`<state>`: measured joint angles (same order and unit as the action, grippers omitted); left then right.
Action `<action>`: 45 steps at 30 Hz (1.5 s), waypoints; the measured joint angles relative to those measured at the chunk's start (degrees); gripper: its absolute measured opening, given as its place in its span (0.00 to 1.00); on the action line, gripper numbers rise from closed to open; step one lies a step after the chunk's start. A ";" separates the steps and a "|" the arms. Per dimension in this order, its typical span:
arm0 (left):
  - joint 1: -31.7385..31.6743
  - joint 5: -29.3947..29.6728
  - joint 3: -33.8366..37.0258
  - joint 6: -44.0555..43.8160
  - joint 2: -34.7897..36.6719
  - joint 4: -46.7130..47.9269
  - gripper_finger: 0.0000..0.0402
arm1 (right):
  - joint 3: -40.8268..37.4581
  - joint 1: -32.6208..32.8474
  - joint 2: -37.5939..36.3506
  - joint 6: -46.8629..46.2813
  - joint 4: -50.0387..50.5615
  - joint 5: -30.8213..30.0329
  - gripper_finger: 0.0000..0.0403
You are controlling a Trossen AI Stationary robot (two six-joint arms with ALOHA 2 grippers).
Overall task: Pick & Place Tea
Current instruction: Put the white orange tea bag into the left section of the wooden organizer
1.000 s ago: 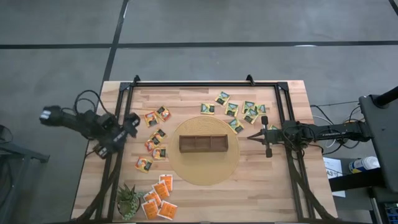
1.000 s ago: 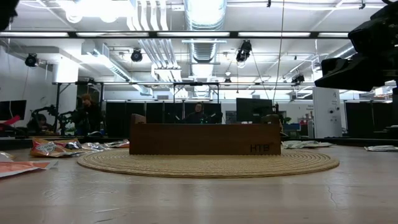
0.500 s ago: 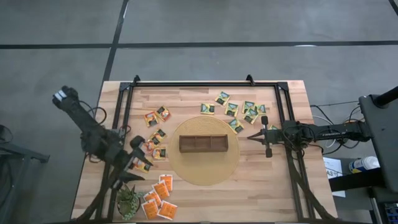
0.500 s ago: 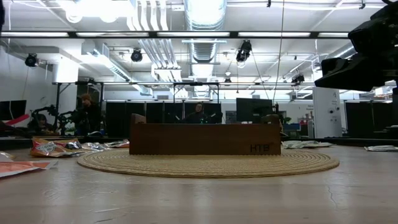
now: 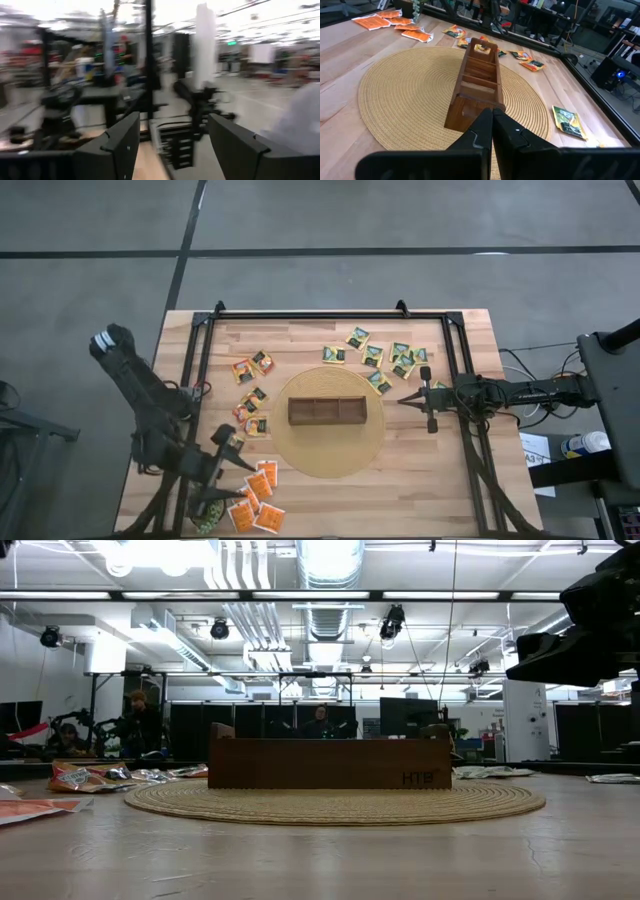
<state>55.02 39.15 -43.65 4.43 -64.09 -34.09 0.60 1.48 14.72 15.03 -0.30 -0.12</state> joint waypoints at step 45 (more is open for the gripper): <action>-7.14 -13.69 -25.40 -51.45 -22.85 57.91 0.57 | -0.01 0.00 0.00 0.00 0.02 0.00 0.02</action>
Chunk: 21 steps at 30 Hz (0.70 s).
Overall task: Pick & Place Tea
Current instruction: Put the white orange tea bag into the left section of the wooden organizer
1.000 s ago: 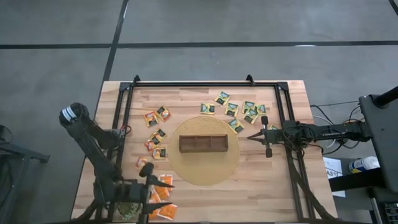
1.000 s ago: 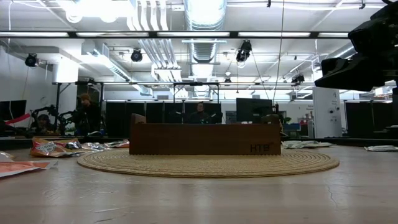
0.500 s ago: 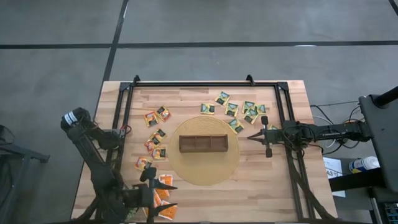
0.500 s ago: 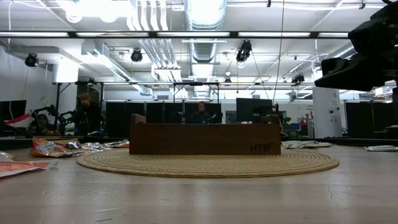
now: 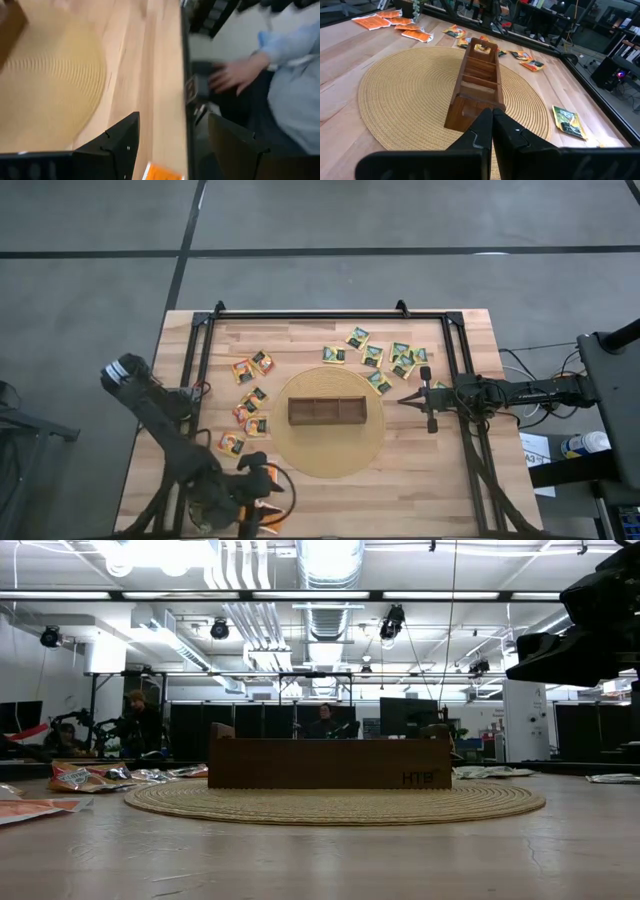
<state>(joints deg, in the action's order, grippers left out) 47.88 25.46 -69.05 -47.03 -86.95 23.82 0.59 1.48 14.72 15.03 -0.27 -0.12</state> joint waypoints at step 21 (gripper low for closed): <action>-2.13 -26.44 -0.16 -19.02 -11.79 16.86 0.57 | 0.01 -0.02 0.00 0.00 -0.02 0.00 0.02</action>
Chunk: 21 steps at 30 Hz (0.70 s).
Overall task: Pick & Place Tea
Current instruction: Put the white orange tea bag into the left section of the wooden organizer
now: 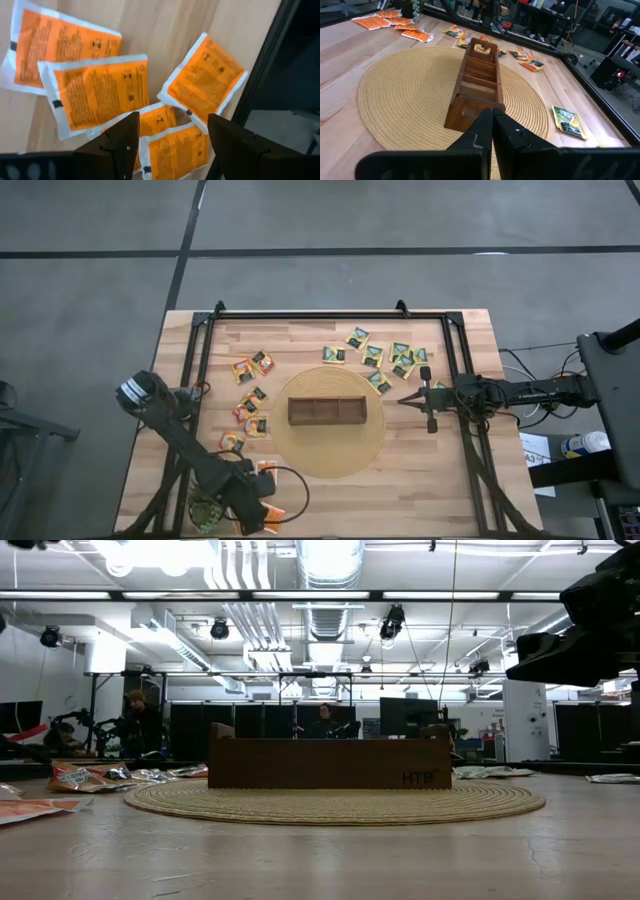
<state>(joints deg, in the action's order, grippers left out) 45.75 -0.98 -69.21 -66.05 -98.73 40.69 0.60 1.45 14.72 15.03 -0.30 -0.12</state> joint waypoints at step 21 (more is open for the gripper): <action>0.20 -3.62 0.18 -3.95 -1.18 4.84 0.57 | -0.01 0.00 0.00 0.00 0.02 0.00 0.02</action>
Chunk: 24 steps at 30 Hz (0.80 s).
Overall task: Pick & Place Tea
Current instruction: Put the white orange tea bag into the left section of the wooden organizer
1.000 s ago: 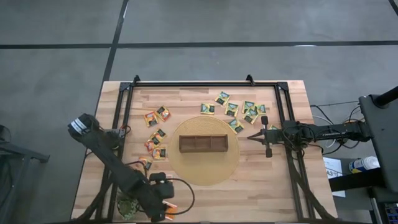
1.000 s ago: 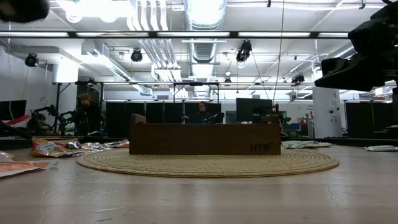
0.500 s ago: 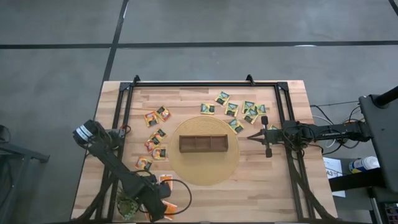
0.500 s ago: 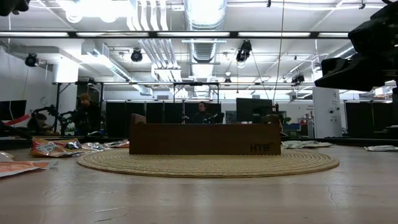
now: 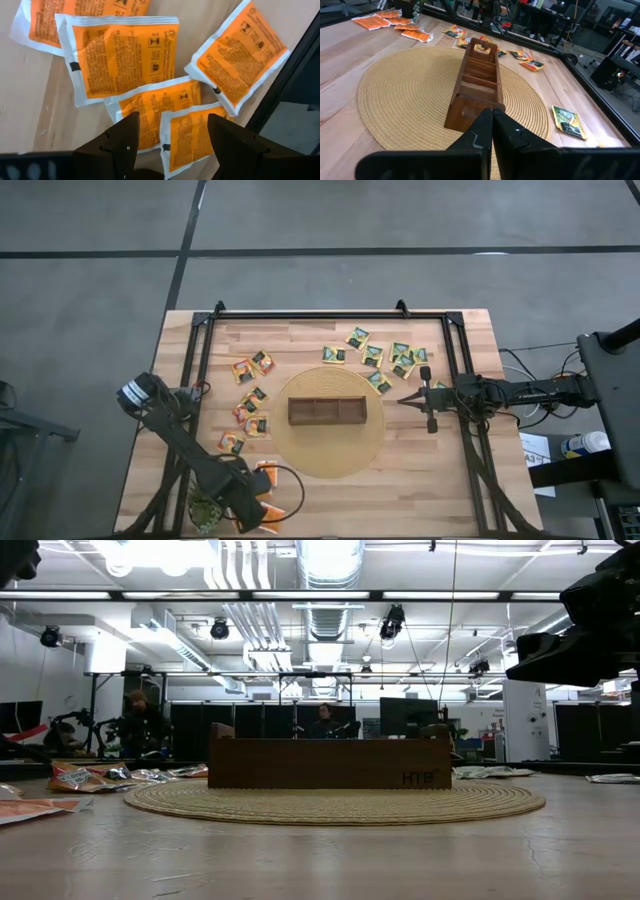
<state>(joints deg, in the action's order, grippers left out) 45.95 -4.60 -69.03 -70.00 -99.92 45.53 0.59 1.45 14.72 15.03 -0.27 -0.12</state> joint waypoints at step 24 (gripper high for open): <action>0.07 -3.79 4.71 -3.96 0.00 -5.04 0.57 | -0.01 0.02 0.00 0.00 0.00 0.00 0.02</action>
<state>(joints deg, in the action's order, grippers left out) 46.02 -8.39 -64.32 -73.96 -99.92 40.49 0.58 1.48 14.72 15.03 -0.27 -0.12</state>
